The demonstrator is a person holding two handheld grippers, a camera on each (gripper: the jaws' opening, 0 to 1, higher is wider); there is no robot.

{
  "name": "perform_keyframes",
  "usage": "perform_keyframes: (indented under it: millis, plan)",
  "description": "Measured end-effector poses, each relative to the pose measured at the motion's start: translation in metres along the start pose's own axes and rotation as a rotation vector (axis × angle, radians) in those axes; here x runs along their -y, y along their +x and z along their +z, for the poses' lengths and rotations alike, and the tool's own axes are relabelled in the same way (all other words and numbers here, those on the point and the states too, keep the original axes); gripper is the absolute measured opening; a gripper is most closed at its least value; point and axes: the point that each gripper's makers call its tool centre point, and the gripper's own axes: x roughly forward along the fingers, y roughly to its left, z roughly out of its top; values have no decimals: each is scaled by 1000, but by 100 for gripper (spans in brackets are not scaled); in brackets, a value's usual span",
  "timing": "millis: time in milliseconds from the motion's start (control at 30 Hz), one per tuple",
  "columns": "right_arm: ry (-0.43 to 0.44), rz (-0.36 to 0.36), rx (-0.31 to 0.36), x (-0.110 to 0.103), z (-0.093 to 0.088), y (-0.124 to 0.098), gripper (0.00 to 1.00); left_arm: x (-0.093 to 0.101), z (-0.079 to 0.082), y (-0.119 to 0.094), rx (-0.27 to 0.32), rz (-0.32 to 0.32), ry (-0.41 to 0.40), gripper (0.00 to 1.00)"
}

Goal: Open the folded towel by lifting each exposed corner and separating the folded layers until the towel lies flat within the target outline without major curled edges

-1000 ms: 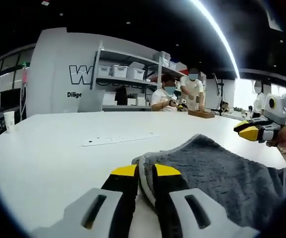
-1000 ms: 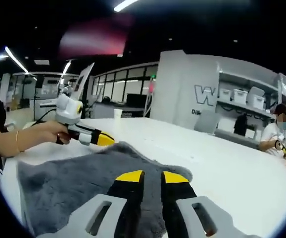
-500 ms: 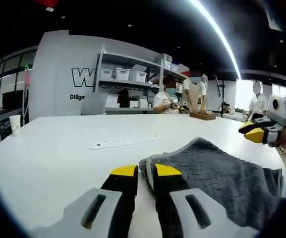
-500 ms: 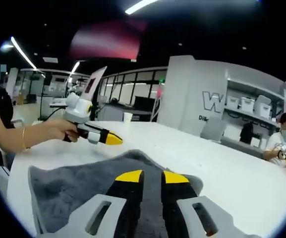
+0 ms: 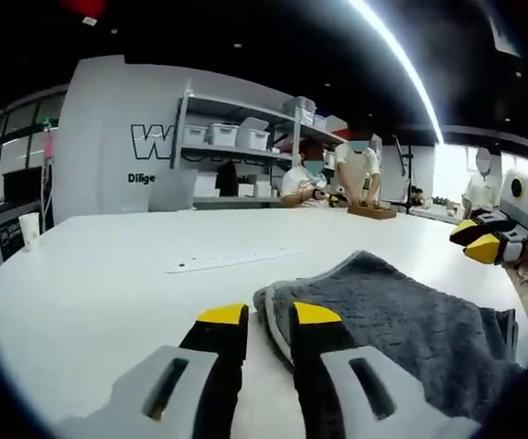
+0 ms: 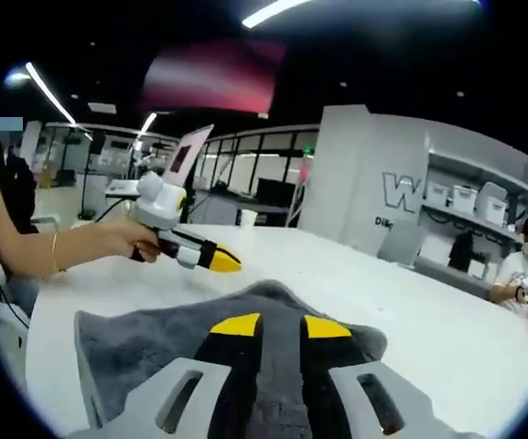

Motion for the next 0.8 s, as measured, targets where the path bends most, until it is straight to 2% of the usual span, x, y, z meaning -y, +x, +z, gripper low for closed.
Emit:
perform_keyframes:
  millis: [167,333,433,500,600,800]
  plan:
    - [0,15,-1,-10,5,-2,27,-2,0,-2,4,-1,-13,31]
    - [-3,35,-5,-20,8,-2,34,-3,-1,-3,-2,3,19,35]
    - [-11,40,-11,-28,8,-2,41,-4,-3,-2,-2,0,-2,43]
    - [-13,35,-18,-28,7,-2,45,-5,-4,-2,0,2,-10,53]
    - [-14,31,-27,-29,5,-3,51,-11,-7,-3,-10,26,-15,63]
    - [-20,34,-26,-33,6,-6,56,-9,-6,-6,-2,23,-22,64]
